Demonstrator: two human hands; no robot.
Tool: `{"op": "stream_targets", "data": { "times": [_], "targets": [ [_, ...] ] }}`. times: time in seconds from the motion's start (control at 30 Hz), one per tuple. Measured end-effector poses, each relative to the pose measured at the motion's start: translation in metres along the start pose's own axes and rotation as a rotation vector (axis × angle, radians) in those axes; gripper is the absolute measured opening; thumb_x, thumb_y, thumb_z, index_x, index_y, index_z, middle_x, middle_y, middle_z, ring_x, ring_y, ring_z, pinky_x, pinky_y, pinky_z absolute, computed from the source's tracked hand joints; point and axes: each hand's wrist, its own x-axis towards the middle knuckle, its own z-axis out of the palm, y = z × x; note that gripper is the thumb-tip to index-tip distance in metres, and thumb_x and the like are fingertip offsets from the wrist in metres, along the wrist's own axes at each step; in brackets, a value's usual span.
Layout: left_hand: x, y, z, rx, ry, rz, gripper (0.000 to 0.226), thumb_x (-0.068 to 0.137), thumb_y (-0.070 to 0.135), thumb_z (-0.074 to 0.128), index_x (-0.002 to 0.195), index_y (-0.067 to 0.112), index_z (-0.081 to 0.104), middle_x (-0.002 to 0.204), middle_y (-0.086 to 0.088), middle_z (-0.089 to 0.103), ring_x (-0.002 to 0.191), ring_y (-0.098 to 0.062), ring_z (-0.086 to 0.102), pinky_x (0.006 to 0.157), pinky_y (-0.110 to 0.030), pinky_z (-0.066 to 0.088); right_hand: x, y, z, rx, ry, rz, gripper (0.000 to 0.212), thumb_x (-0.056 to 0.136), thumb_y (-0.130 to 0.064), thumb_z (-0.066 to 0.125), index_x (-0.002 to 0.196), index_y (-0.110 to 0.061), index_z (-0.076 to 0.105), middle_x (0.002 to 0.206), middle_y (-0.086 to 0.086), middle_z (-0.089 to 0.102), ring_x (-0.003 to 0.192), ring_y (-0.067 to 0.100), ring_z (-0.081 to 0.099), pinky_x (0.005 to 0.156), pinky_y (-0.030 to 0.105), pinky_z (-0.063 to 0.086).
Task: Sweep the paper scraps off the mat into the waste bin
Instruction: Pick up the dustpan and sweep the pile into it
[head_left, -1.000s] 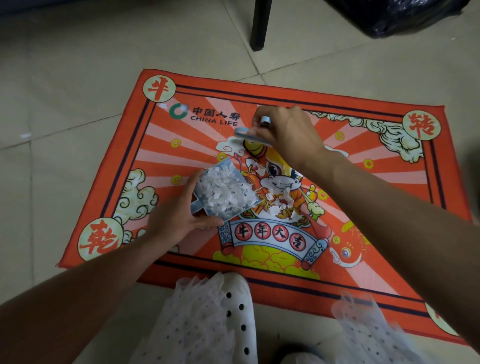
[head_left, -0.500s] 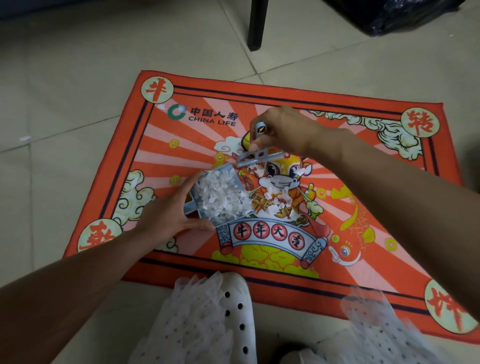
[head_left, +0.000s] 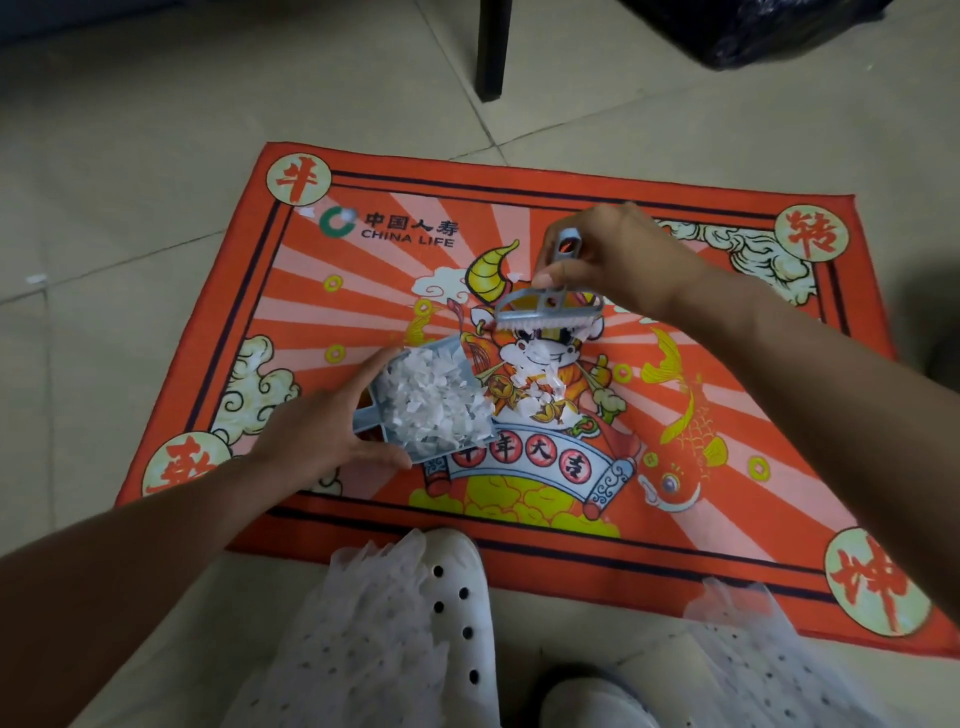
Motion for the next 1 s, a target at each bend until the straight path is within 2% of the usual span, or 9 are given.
{"op": "stream_targets", "data": {
  "times": [0.17, 0.4, 0.47, 0.53, 0.6, 0.67, 0.73, 0.87, 1.0],
  "targets": [
    [-0.004, 0.005, -0.001, 0.073, -0.017, 0.016, 0.122, 0.050, 0.080, 0.064, 0.153, 0.043, 0.010, 0.042, 0.006, 0.026, 0.029, -0.007, 0.026, 0.032, -0.018, 0.016, 0.000, 0.009, 0.003, -0.073, 0.207, 0.113, 0.030, 0.080, -0.041, 0.072, 0.086, -0.011, 0.073, 0.075, 0.012, 0.070, 0.071, 0.027, 0.063, 0.064, 0.033, 0.050],
    [-0.004, 0.007, 0.003, 0.112, -0.016, 0.039, 0.122, 0.052, 0.077, 0.065, 0.154, 0.039, 0.009, 0.050, 0.009, 0.026, 0.036, -0.003, 0.023, 0.037, -0.021, 0.015, 0.010, 0.022, 0.014, 0.007, 0.273, 0.194, 0.004, 0.086, -0.014, 0.067, 0.086, -0.012, 0.071, 0.074, -0.003, 0.066, 0.070, 0.011, 0.061, 0.064, 0.024, 0.043],
    [-0.003, 0.007, 0.006, 0.120, -0.018, 0.059, 0.122, 0.054, 0.074, 0.067, 0.154, 0.038, 0.006, 0.057, 0.002, 0.043, 0.040, -0.001, 0.022, 0.039, -0.019, 0.015, 0.019, 0.025, 0.018, 0.005, 0.245, 0.193, 0.006, 0.087, -0.010, 0.065, 0.086, -0.014, 0.068, 0.077, -0.001, 0.067, 0.072, 0.012, 0.060, 0.065, 0.024, 0.043],
    [-0.003, 0.006, 0.011, 0.096, -0.004, 0.083, 0.124, 0.053, 0.075, 0.066, 0.154, 0.037, 0.007, 0.081, -0.014, 0.065, 0.043, 0.003, 0.027, 0.040, -0.016, 0.015, 0.029, 0.025, 0.020, 0.024, 0.235, 0.191, 0.006, 0.087, -0.010, 0.065, 0.085, -0.015, 0.067, 0.077, 0.001, 0.067, 0.073, 0.014, 0.062, 0.065, 0.025, 0.045],
    [-0.001, 0.005, 0.013, 0.057, 0.019, 0.097, 0.125, 0.051, 0.082, 0.062, 0.155, 0.035, 0.011, 0.080, -0.014, 0.067, 0.044, 0.006, 0.033, 0.039, -0.014, 0.014, 0.039, 0.026, 0.023, 0.041, 0.243, 0.190, 0.004, 0.088, -0.011, 0.064, 0.087, -0.014, 0.067, 0.078, 0.000, 0.067, 0.072, 0.010, 0.060, 0.064, 0.022, 0.041],
    [-0.001, 0.004, 0.015, 0.033, 0.031, 0.085, 0.126, 0.050, 0.095, 0.049, 0.155, 0.036, 0.010, 0.052, 0.003, 0.046, 0.037, 0.003, 0.028, 0.037, -0.014, 0.012, 0.046, 0.024, 0.025, 0.040, 0.257, 0.186, 0.003, 0.088, -0.012, 0.064, 0.088, -0.013, 0.066, 0.077, -0.001, 0.067, 0.070, 0.007, 0.058, 0.064, 0.021, 0.040],
    [0.000, 0.001, 0.017, 0.006, 0.027, 0.059, 0.125, 0.050, 0.096, 0.042, 0.155, 0.037, 0.010, 0.044, 0.012, 0.022, 0.033, 0.001, 0.021, 0.036, -0.014, 0.010, 0.052, 0.024, 0.027, 0.042, 0.255, 0.193, 0.003, 0.087, -0.013, 0.065, 0.089, -0.012, 0.067, 0.077, -0.002, 0.066, 0.070, 0.006, 0.057, 0.064, 0.020, 0.040],
    [0.002, 0.000, 0.017, -0.013, 0.025, 0.061, 0.124, 0.049, 0.096, 0.043, 0.154, 0.037, 0.011, 0.043, 0.015, 0.016, 0.031, 0.001, 0.018, 0.036, -0.013, 0.008, 0.060, 0.021, 0.021, 0.016, 0.193, 0.228, 0.011, 0.082, -0.023, 0.070, 0.085, -0.013, 0.069, 0.079, 0.007, 0.069, 0.074, 0.021, 0.066, 0.070, 0.029, 0.053],
    [0.001, 0.002, 0.016, -0.002, 0.030, 0.058, 0.127, 0.046, 0.095, 0.046, 0.155, 0.038, 0.012, 0.042, 0.015, 0.020, 0.030, 0.001, 0.022, 0.033, -0.014, 0.012, 0.048, 0.022, 0.019, -0.038, 0.169, 0.240, 0.012, 0.086, -0.022, 0.069, 0.090, -0.010, 0.068, 0.076, 0.004, 0.061, 0.073, 0.022, 0.059, 0.063, 0.023, 0.037]
  ]
}}
